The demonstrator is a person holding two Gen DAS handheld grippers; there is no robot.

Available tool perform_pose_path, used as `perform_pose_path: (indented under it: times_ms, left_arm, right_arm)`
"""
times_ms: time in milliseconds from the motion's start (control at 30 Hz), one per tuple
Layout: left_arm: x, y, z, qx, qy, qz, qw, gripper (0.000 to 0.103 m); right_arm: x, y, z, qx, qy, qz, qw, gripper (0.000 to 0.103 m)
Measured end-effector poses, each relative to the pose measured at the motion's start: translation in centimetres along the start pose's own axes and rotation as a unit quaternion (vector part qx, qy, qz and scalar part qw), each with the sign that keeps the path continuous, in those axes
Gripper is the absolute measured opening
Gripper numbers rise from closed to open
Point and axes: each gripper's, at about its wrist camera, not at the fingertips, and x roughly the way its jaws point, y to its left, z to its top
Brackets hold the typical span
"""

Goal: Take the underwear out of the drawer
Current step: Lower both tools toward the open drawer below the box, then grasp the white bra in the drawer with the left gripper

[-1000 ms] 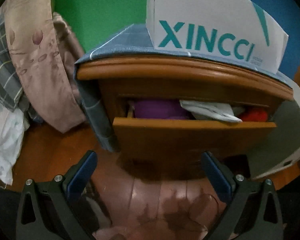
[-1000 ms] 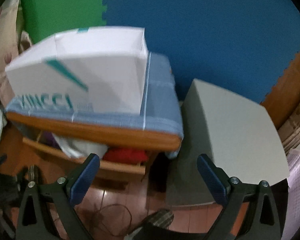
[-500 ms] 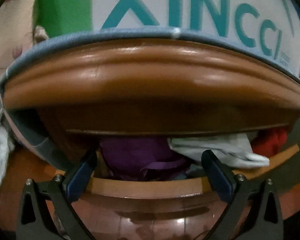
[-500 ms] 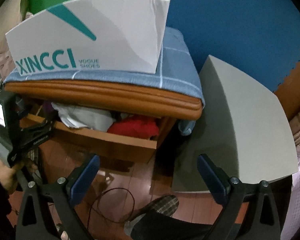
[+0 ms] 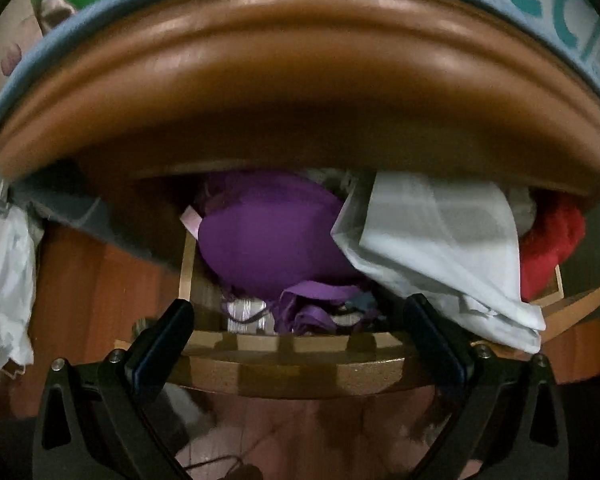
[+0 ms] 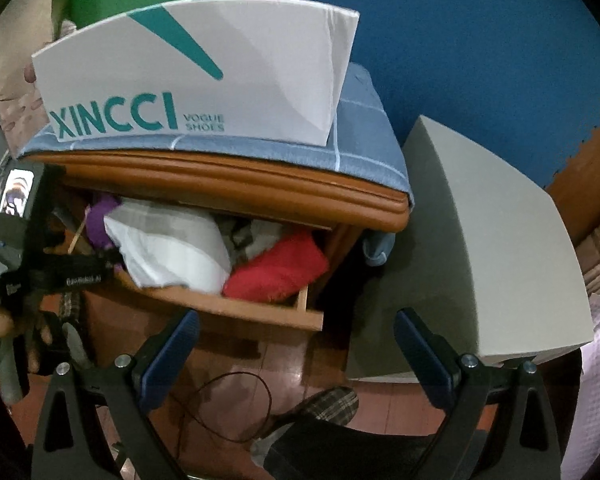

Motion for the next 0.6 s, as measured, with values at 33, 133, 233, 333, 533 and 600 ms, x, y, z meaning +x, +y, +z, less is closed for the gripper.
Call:
perform_pose_path:
  times_ms: [33,133,233,333,533,600]
  left_arm:
    - [0.0,0.2,-0.1,0.0,0.009,0.002,1.0,0.103]
    - [-0.1,0.3,-0.8,0.004,0.034,0.003,0.9994,0.103]
    - [0.2,0.4,-0.7,0.006,0.06,0.001,0.9982,0.103]
    - [0.3,1.0,-2.0,0.007,0.077,-0.009,0.997,0.103]
    - [0.7,2.4,-4.0,0.006,0.098,-0.03,0.9947,0.103]
    - [0.8,1.8,-4.4,0.011,0.1,-0.034,0.9943,0.103]
  right_arm:
    - [-0.3,-0.1,-0.1,-0.002,-0.001,0.001,1.0,0.1]
    - [-0.5,-0.6,-0.4,0.001,0.002,-0.002,1.0,0.1]
    - [-0.1,-1.3,-1.1,0.014,0.013,0.005,1.0,0.1]
    - [0.6,-1.4,-1.7,0.018,0.029,0.013,0.999,0.1]
    - [1.4,-0.1,-2.7,-0.004,0.041,0.019,0.999,0.1]
    - [1.5,0.1,-2.9,-0.009,0.041,0.019,0.999,0.1]
